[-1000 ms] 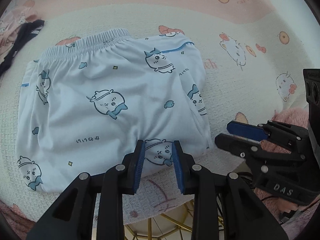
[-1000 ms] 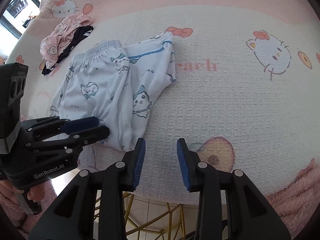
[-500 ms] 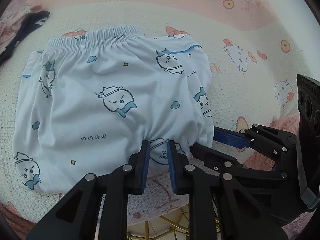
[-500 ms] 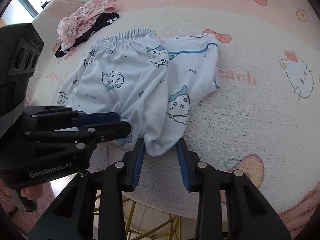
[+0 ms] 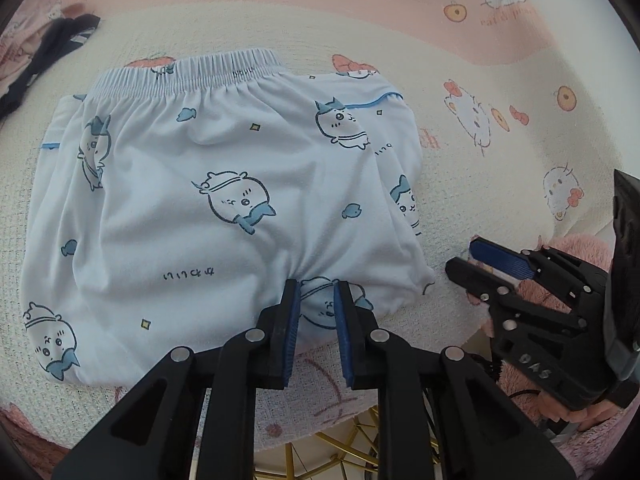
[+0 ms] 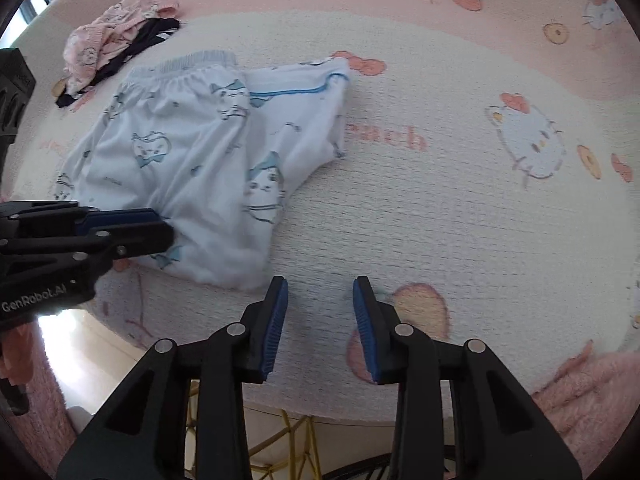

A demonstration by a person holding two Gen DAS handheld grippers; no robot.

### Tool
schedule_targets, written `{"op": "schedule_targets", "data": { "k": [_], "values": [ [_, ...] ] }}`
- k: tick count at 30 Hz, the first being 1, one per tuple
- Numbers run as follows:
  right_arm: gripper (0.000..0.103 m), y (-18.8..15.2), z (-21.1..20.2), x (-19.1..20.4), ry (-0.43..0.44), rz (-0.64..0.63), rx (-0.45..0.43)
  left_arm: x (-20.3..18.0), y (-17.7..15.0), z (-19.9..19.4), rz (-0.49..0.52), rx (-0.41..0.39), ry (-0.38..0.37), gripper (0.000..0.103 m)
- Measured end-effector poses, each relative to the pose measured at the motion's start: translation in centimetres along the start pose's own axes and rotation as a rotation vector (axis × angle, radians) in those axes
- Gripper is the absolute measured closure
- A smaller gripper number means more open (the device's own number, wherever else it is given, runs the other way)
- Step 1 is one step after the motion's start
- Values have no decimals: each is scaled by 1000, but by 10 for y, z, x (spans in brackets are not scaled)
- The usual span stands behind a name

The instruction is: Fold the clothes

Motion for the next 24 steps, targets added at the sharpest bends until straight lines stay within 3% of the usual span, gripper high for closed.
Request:
{"op": "schedule_targets", "data": {
  "k": [3,5,7,13,16,18,20,22,24],
  "values": [
    [70,20,-21,9,149,55,-113,1,-1,-1,-6,-15,-8,84],
    [70,25,-13,27,181,18,-107,2,-1,-1,-3,-16,-13,84],
    [70,22,0,34,155,-12,-67,3,-1,-1,-12,-12,-23,84],
    [67,5,15,-3,-75,5,4,4,-1,-1,-14,-15,-34,84],
    [67,16,0,3,86,84,-55,1,-1,-4,-2,-31,-20,83],
    [67,25,-12,28,144,28,-113,-5,1,-13,34,-82,2,83],
    [67,27,-10,54,154,-49,-114,-11,7,-23,62,-128,5,82],
    [68,20,10,59,73,-95,-43,-14,15,-27,52,-142,-23,81],
    [67,19,14,47,83,-34,-15,-16,25,-27,44,-149,-62,81]
  ]
}}
Point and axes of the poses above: each gripper's, at about its wrist camera, not at the fingertips, and z roughly the way its jaws point, x to its left, y to its top, the point moved 10 cm from there along z, roughly the way its jaws point
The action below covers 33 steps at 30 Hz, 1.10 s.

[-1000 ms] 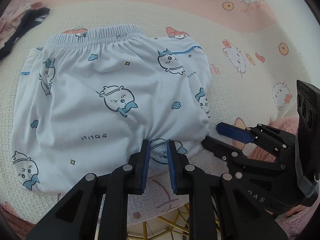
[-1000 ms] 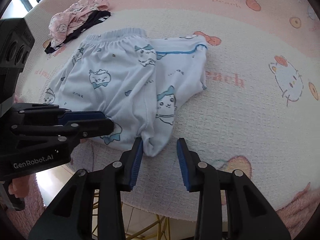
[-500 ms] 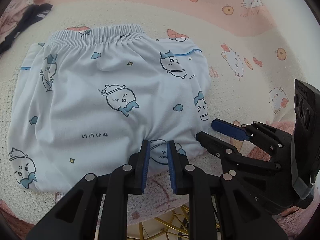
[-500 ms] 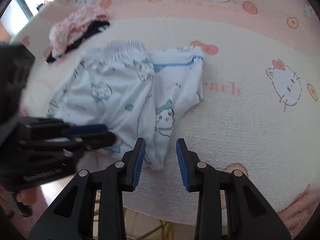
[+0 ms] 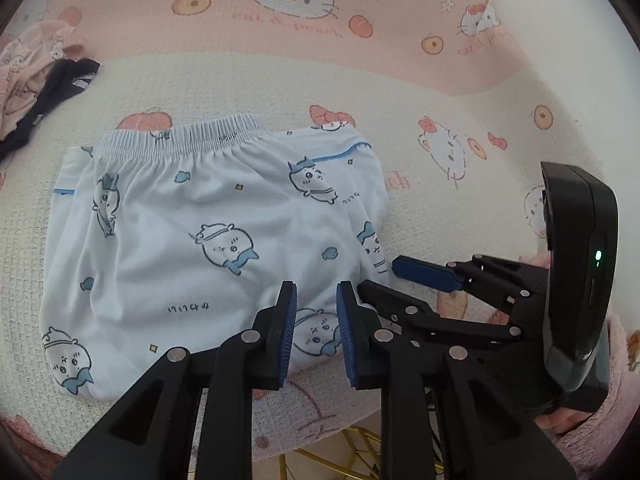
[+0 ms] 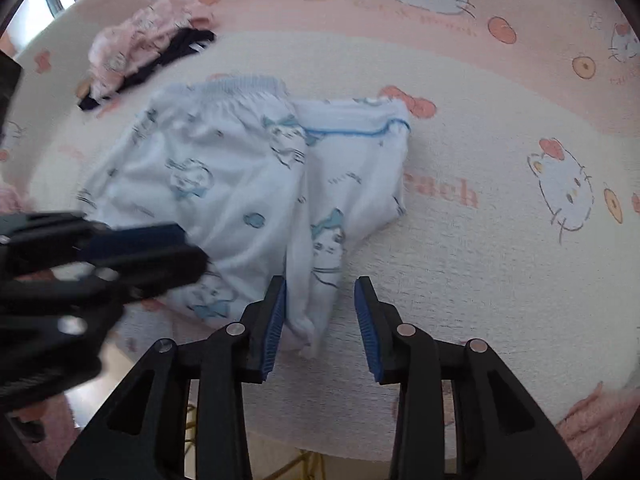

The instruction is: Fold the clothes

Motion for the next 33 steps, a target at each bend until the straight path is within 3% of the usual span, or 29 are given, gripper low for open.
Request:
{"op": "schedule_targets", "data": {
  "k": [2,5,7,9,12,15,17,20,23,25,27,28,31,33],
  "values": [
    [67,8,-11,-9,59,88,-20,-5,11,4,21,-1,-12,81],
    [65,24,-27,-11,100,88,-92,-6,22,21,77,40,49,81],
    [67,24,-17,-11,79,58,-60,4,21,35,85,89,108,81],
    [68,16,-1,-10,61,27,0,13,20,38,73,100,117,81],
    [67,19,3,-15,-15,-41,-7,24,17,29,64,94,139,81],
    [67,22,-3,-40,-80,31,-24,21,21,15,58,63,99,81],
    [66,30,-13,-38,-26,66,-65,17,24,10,65,53,83,81],
    [67,48,-22,4,85,-52,-117,19,28,16,55,54,74,80],
    [69,49,13,14,1,-162,-31,38,23,29,15,95,98,80],
    [70,49,15,-1,54,-111,-23,48,21,27,-1,100,110,80],
    [77,53,8,-18,-5,-81,-37,54,24,20,-7,88,146,80],
    [73,55,4,-28,-55,-65,-50,54,26,17,-4,75,151,80],
    [71,61,0,-34,26,37,-64,40,28,18,-11,68,79,76],
    [69,65,0,-12,75,-6,-70,37,23,27,20,94,103,69]
  ]
}}
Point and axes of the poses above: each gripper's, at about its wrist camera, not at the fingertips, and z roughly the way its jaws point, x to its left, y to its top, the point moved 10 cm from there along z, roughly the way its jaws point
